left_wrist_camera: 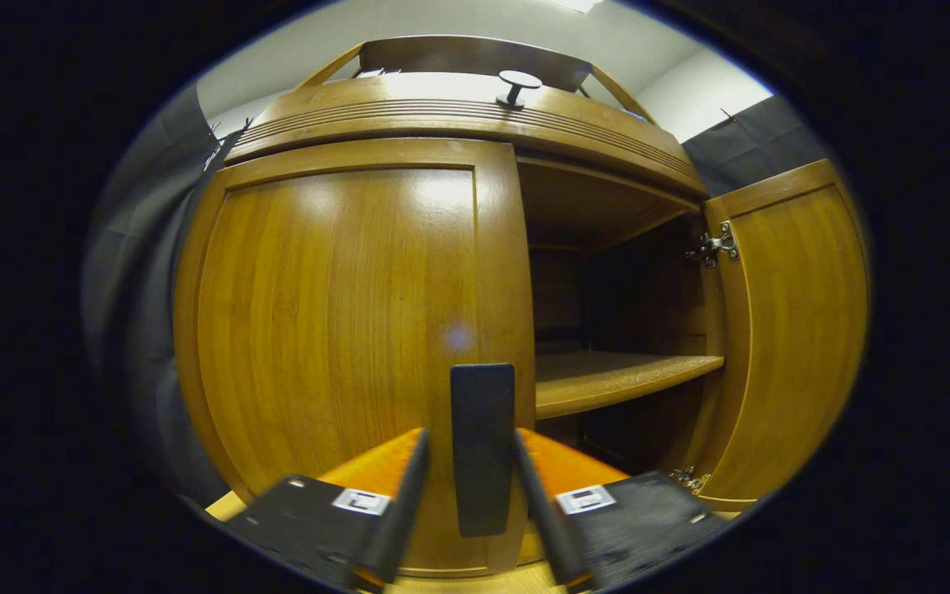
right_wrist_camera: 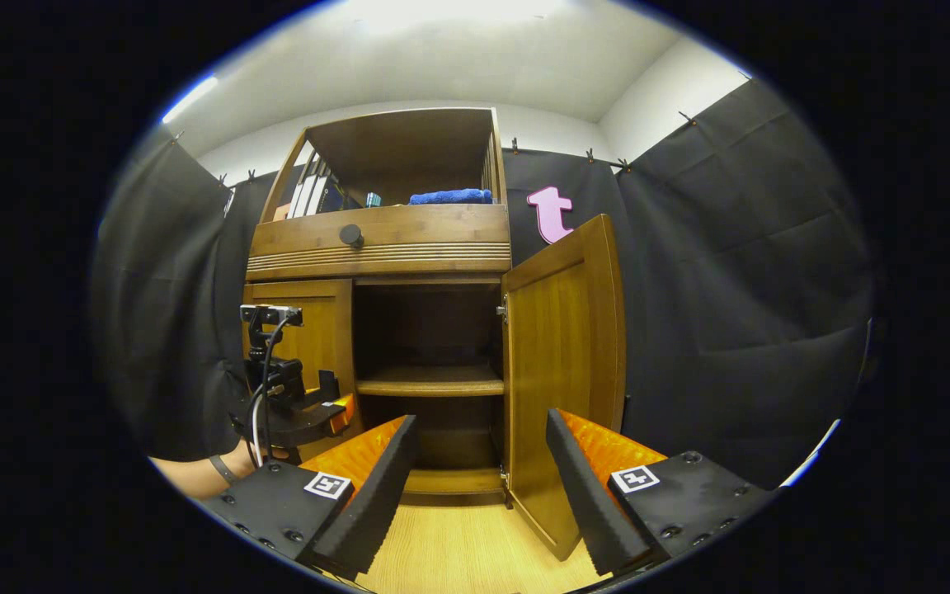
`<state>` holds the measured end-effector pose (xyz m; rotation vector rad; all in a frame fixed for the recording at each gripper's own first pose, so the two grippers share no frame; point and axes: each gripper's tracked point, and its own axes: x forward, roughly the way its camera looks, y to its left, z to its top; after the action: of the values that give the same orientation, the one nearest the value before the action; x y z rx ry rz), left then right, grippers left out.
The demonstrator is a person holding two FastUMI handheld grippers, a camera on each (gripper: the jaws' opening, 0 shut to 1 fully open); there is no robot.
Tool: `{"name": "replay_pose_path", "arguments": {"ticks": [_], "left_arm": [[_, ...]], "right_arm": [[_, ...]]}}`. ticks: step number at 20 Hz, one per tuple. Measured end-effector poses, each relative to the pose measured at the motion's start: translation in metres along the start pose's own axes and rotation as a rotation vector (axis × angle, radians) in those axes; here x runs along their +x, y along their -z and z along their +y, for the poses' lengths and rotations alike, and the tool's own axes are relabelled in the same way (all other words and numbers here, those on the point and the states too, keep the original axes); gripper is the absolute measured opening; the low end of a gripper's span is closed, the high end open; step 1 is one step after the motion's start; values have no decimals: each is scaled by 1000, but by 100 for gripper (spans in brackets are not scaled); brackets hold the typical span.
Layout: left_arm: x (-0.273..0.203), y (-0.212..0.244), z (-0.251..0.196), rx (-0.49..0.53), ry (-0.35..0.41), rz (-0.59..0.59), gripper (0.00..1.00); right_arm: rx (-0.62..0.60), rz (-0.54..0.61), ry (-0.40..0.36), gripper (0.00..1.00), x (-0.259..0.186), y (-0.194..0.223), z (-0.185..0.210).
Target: Open the right door of the double-door shoe cabinet with the right hand, and open the left door with the left hand.
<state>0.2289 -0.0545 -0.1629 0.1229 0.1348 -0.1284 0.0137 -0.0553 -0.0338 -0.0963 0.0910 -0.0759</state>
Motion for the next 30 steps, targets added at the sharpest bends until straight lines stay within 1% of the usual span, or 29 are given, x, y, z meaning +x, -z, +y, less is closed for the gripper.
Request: {"name": "replay_pose_path", "arguments": {"ticks": [1,2,3,6,12,16,19,24,25,26,28,30], "left_arm": [[5,-3,-2,-23,8,-4,52],[7,1,-1,-20,17,21,34],[4,0,-1,-11,29,32,33],[-10,-3,-4,-25,53,73,31],[-93,-13,10,-33,61,68,32],[-149,-20,39,-5,14,53,31],[-176,-25,64,1,-33,60,31],[-214,-32,110,19,-121,54,23],[-218,-32,119,27,-126,58,20],[-223,-32,128,31,-128,59,17],[-235,-35,152,7,-137,51,14],[-245,-37,178,-17,-155,21,12]], "right_arm": [[1,1,-2,99,-1,1,0],[2,0,-1,99,-2,1,0],[3,-2,0,99,-2,0,0],[4,-9,6,99,-4,0,-1],[4,-23,-7,99,-9,-1,1],[5,-19,-10,99,-8,3,-2],[22,-13,-25,99,-5,5,1],[12,-24,-55,100,-1,1,13],[7,-21,-62,94,-1,1,16],[5,-18,-69,94,0,2,19],[0,-18,-86,94,1,1,25],[3,-18,-95,94,3,2,29]]}}
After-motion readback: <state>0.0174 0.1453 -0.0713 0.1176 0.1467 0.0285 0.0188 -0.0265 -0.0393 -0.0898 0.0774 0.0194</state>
